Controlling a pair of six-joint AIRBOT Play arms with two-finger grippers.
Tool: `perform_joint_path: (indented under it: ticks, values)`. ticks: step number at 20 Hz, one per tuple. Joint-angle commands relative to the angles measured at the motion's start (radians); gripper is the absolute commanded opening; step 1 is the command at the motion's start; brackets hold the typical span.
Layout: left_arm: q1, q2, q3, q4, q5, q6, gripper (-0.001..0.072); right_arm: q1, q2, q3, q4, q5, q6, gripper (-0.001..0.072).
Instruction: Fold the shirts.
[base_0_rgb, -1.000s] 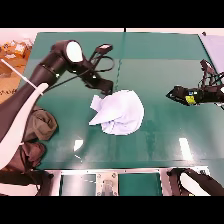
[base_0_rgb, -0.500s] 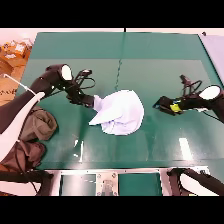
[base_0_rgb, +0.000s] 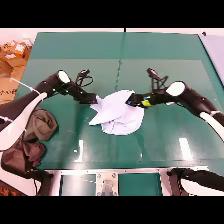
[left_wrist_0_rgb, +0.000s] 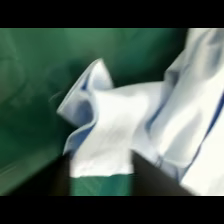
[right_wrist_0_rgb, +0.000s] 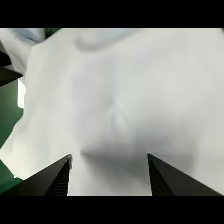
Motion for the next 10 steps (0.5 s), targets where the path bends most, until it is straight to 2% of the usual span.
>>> perform_joint_path:
  ticks: [1,2,3,4,6,7,10]
  values:
    - [-0.006,-0.024,-0.001,-0.02,0.061,0.065,0.0026,0.065,-0.115,0.091,0.006,-0.009,-0.002,0.0551]
    - [0.002,-0.023,-0.001,0.028,0.067,0.043,0.0026,0.064,-0.13,0.101,0.006,0.002,-0.002,0.0549]
    - [0.016,-0.023,-0.001,0.055,0.06,0.025,0.0026,0.058,-0.133,0.104,0.006,0.005,-0.002,0.0487]
    - [0.032,-0.023,-0.001,0.058,0.046,0.023,0.0026,0.05,-0.132,0.104,0.006,0.008,-0.002,0.0269]
    - [0.066,-0.023,-0.001,0.059,0.018,0.023,0.0025,0.038,-0.132,0.104,0.006,0.008,-0.002,0.0125]
    - [0.081,-0.023,-0.001,0.058,0.003,0.023,0.0025,0.033,-0.132,0.104,0.005,0.008,-0.003,0.0015]
    - [0.126,-0.022,0.018,0.095,-0.051,-0.001,0.0025,-0.013,-0.116,0.113,-0.043,0.02,-0.002,0.0011]
